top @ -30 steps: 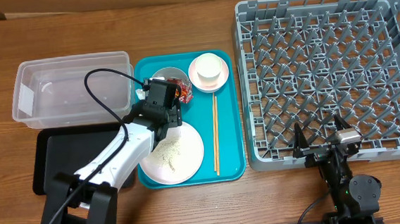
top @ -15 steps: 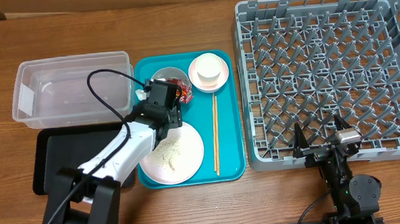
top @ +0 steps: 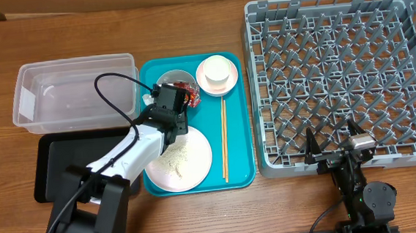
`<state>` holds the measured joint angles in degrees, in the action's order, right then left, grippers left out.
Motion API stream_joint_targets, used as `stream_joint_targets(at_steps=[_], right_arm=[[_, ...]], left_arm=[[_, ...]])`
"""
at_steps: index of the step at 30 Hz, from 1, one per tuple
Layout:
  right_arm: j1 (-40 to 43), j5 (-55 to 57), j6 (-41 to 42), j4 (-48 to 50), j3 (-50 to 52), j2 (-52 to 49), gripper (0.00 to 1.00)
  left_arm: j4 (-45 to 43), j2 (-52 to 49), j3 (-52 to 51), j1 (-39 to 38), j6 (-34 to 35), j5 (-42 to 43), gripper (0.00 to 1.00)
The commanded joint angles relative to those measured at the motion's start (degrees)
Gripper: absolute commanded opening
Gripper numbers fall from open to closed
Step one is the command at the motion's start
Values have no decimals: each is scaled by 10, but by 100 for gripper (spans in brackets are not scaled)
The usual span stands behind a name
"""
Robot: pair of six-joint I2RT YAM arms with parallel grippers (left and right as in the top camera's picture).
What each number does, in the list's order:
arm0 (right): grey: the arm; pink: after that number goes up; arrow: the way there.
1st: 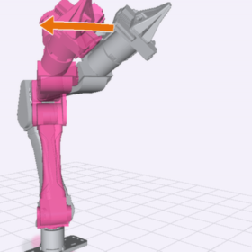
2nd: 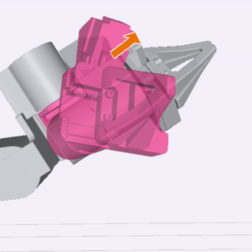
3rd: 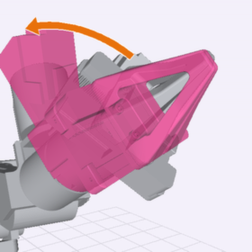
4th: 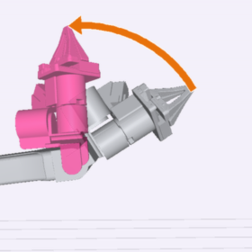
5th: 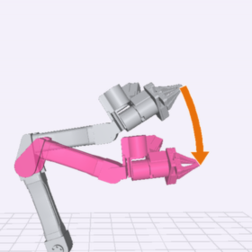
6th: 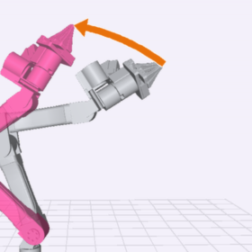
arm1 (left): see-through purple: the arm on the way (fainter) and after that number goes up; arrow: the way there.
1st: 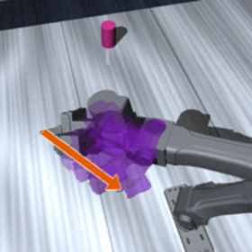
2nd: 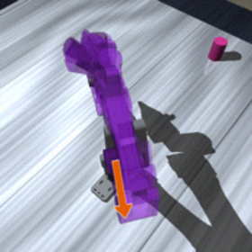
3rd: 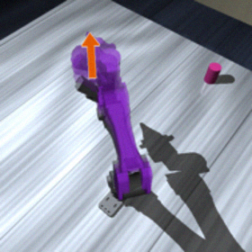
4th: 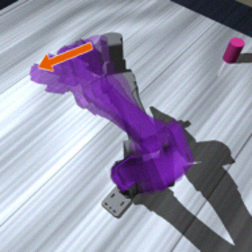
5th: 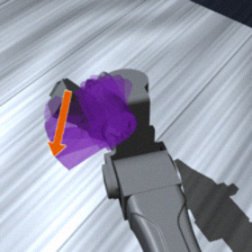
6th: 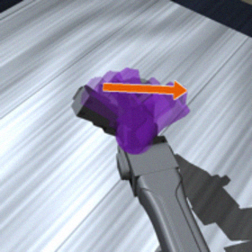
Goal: Sort waste into correct bins and load items into the dishwasher
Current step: 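Close the left gripper on the white tissue and lift it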
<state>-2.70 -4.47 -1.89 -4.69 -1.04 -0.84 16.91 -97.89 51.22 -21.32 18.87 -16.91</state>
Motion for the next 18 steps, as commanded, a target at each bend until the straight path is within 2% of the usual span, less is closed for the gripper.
stream_joint_targets(at_steps=[1,8,12,16,18], right_arm=[[2,-1,2,3,6,6,100],[2,-1,2,3,6,6,100],[2,-1,2,3,6,6,100],[2,-1,2,3,6,6,100],[2,-1,2,3,6,6,100]], left_arm=[[-5,-19,-5,1,-9,1,69],[-5,-23,-5,1,-9,0,64],[-5,-23,-5,1,-22,0,48],[-5,-23,-5,1,-35,0,36],[-7,-23,-4,1,-48,-1,36]])
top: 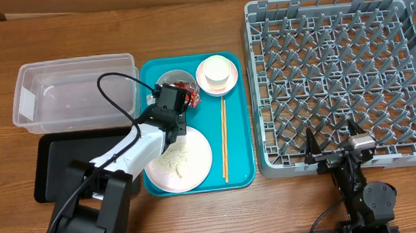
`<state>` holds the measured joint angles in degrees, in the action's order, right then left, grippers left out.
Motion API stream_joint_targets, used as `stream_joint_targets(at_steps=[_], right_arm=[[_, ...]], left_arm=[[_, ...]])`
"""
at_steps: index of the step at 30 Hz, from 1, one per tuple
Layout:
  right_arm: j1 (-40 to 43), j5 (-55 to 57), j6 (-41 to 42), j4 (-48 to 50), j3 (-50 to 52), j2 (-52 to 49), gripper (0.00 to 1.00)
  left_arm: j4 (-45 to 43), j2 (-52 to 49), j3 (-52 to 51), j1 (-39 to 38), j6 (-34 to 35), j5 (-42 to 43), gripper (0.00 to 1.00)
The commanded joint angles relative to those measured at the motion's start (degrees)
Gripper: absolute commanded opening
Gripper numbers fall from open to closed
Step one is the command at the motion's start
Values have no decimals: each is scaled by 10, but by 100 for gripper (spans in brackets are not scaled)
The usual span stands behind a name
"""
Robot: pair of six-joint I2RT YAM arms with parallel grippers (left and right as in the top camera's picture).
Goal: Sort waste into correct bins and load items into the dishwasher
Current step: 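Close the left gripper on the white tissue and lift it, then carry the tissue left and release it into the clear plastic bin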
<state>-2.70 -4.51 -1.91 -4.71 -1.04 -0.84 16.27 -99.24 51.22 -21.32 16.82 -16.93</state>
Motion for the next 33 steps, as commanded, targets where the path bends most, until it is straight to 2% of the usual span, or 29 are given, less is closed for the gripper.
stream_joint_targets(at_steps=[1,4,7,18,26,33], right_arm=[[2,-1,2,3,6,6,100],[2,-1,2,3,6,6,100],[2,-1,2,3,6,6,100],[2,-1,2,3,6,6,100],[2,-1,2,3,6,6,99],[2,-1,2,3,6,6,100]], left_arm=[[0,-9,-1,1,-34,-2,36],[0,-2,7,1,-55,-3,25],[14,14,24,1,-61,-12,4],[137,130,102,1,-56,-16,4],[116,195,124,34,-43,-57,4],[114,173,124,132,-43,-76,4]])
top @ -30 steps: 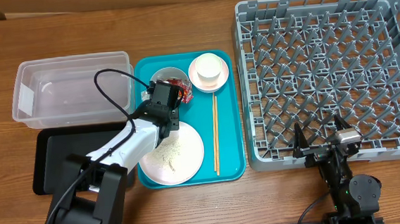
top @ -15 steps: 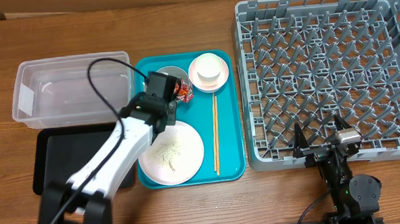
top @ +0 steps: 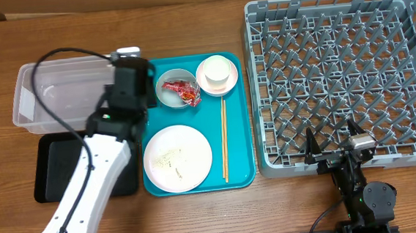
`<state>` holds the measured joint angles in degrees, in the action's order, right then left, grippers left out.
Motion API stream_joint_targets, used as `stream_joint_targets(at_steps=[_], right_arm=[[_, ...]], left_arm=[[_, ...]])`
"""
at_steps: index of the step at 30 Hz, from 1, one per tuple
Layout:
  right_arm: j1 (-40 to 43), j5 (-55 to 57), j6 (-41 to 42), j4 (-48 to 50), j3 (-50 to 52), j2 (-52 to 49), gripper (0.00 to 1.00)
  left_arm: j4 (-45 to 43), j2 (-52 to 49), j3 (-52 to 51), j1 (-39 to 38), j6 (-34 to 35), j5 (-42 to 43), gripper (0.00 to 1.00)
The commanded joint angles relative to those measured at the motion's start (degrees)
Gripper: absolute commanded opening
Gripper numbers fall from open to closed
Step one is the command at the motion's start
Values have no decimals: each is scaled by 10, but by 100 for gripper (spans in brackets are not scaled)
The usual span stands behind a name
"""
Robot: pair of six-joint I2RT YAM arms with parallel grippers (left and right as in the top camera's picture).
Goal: Sort waste into correct bins and load items into the dishwasher
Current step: 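Carry the tissue left and release it into the clear plastic bin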
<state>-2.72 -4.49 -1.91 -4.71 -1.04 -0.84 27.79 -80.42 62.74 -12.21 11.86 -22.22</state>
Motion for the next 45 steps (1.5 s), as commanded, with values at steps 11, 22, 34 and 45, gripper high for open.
stream_joint_targets(at_steps=[11,22,34,45], right_arm=[[2,-1,2,3,6,6,100],[2,-1,2,3,6,6,100],[2,-1,2,3,6,6,99],[2,-1,2,3,6,6,100]], left_arm=[[-55,-136,9,173,30,37,4],[-106,-204,9,223,30,40,13],[-132,-204,9,240,29,41,25],[-146,-195,17,240,29,43,51]])
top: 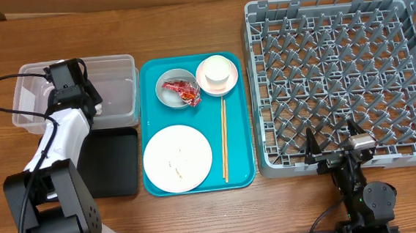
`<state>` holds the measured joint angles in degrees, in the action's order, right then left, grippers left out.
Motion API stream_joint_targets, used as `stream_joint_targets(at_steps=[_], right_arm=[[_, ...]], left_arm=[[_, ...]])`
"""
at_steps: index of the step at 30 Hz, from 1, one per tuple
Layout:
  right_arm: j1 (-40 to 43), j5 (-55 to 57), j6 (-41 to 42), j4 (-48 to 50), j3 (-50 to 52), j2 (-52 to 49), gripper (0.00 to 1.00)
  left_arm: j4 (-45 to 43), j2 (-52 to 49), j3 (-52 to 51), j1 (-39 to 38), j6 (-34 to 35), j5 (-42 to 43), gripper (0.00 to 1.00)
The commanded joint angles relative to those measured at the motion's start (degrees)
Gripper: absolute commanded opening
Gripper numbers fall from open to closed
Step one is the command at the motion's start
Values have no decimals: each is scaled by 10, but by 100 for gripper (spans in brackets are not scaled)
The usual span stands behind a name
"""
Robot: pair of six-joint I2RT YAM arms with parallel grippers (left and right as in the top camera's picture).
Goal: Sort waste into correct bins and load items into the dishwasher
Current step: 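Carry the tissue left and release it into the clear plastic bin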
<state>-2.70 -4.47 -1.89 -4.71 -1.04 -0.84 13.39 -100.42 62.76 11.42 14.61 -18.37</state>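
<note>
A teal tray (237,169) holds a white plate (178,159) with only a few crumbs, a pair of chopsticks (224,139), a small metal bowl (168,93) with a red wrapper (188,93) in it, and a white cup (216,73). My left gripper (95,104) hangs over the clear plastic bin (30,96), near its middle. Its fingers point down and are hidden under the wrist, with a white bit beside them. My right gripper (333,146) rests open at the front edge of the grey dish rack (344,70), holding nothing.
A black bin (112,163) lies in front of the clear bin, left of the tray. The left arm's cable loops over the table's left side. The dish rack fills the right half, with no dishes in it.
My left arm has moved left from the clear bin's right end to its middle. The plate shows fewer crumbs. My right arm has not moved.
At the two oldest moments my left gripper was down on a heap of food scraps on the plate. Then it was by the clear bin's right end, the plate bearing only thin residue. Now it is over the bin's middle and the plate is almost bare.
</note>
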Motion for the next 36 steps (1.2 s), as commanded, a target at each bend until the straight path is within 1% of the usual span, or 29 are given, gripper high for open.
stream_joint_targets(at_steps=[1,2,4,5,6,8,9,12,15,17,20,23,24,31,36], right_arm=[[2,-1,2,3,6,6,99],[2,-1,2,3,6,6,100],[2,-1,2,3,6,6,100],[2,-1,2,3,6,6,100],[2,-1,2,3,6,6,99],[2,-1,2,3,6,6,100],[2,-1,2,3,6,6,100],[2,-1,2,3,6,6,100],[2,-1,2,3,6,6,99],[2,-1,2,3,6,6,100],[2,-1,2,3,6,6,100],[2,-1,2,3,6,6,100],[2,-1,2,3,6,6,99],[2,-1,2,3,6,6,100],[2,-1,2,3,6,6,100]], left_arm=[[3,10,21,2,2,5,50],[11,19,27,0,2,5,50],[42,44,43,-5,5,6,42],[65,60,53,-7,11,7,32],[90,77,63,-8,24,6,26],[158,119,84,-9,71,7,13],[189,136,92,-9,92,9,9],[289,194,100,-9,136,54,4],[397,217,100,-9,142,80,4],[436,214,92,-9,144,80,4],[432,205,42,-9,141,79,4],[393,188,-7,-9,141,79,4],[364,178,-22,-9,141,79,4],[285,128,-27,-9,141,79,6],[242,120,-27,-9,121,78,7]])
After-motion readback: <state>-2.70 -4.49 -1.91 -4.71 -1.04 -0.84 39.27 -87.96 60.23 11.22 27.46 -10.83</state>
